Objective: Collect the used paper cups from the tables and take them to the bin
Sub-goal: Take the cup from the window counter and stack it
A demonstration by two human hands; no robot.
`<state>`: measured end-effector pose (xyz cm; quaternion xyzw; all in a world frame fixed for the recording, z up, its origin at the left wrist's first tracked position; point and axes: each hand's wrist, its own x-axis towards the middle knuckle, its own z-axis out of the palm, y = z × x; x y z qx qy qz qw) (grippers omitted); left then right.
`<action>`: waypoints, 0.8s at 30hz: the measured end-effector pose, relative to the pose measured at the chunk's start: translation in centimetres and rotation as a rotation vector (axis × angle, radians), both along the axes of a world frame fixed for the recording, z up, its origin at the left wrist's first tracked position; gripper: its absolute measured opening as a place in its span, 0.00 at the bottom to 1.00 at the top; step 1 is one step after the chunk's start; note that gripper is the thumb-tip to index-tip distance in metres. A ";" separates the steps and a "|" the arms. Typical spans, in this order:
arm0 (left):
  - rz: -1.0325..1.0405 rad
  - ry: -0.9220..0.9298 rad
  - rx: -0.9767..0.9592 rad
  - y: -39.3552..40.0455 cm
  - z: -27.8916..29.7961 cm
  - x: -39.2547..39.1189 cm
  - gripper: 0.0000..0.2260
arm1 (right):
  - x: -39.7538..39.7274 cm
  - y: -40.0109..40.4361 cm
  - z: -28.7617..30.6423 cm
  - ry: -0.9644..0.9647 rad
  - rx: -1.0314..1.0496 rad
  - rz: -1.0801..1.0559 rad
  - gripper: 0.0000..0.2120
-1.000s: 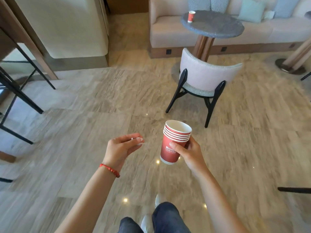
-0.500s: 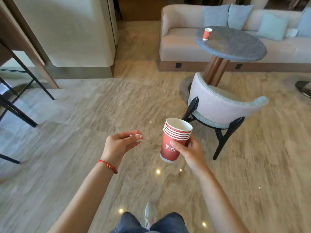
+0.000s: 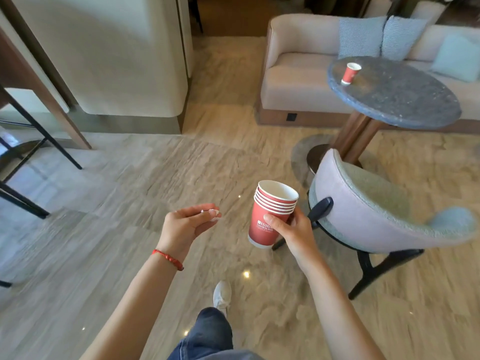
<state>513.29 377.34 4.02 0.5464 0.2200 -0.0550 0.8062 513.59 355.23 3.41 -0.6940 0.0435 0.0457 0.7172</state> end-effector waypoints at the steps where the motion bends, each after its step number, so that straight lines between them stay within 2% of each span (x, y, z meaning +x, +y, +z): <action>1: 0.002 0.005 0.000 0.2 0.1 2.0 0.03 | 2.2 0.4 0.0 -0.005 -0.003 0.005 0.18; 8: 0.024 0.000 0.011 2.1 1.9 13.8 0.04 | 14.6 3.1 1.4 -0.049 -0.018 0.069 0.16; 14: 0.096 0.015 -0.005 3.5 2.1 19.6 0.04 | 22.1 5.2 1.3 -0.040 -0.003 0.142 0.17; 19: 0.242 0.007 0.003 5.1 1.6 23.5 0.04 | 29.2 8.1 1.0 -0.040 0.006 0.276 0.19; 24: 0.473 0.004 0.016 7.1 1.6 26.8 0.05 | 36.3 11.8 0.6 -0.035 0.000 0.512 0.19</action>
